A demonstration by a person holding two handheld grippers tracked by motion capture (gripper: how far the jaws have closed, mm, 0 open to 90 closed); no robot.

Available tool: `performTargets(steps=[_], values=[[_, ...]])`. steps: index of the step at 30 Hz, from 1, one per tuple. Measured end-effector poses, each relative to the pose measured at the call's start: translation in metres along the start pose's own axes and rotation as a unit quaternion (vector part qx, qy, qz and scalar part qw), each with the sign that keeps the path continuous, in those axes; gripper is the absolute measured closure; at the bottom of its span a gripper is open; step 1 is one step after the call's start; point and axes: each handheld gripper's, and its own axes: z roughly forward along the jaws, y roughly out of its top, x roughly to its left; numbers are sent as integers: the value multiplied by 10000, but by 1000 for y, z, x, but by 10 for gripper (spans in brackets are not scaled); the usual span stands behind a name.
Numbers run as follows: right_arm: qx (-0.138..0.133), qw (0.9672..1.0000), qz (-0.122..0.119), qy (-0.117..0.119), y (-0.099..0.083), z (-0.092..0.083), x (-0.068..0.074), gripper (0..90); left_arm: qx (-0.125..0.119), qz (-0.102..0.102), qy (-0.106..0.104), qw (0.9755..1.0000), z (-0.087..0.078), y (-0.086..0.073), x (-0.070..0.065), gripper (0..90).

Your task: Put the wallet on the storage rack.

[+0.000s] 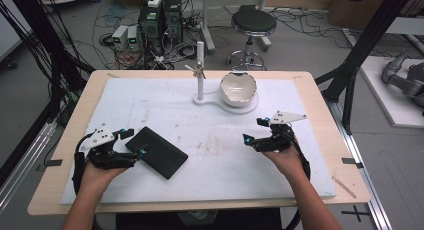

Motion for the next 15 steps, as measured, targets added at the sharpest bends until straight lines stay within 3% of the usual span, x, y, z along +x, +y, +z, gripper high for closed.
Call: performTargets(steps=[6,15], values=[[101,9995,-147,279,20,25,9,151,-4,-9,148,9999,-9,-4,5,176],[171,9972,-415,594,48,67,37,150,-94,-115,365,9992,-26,-6,15,176]])
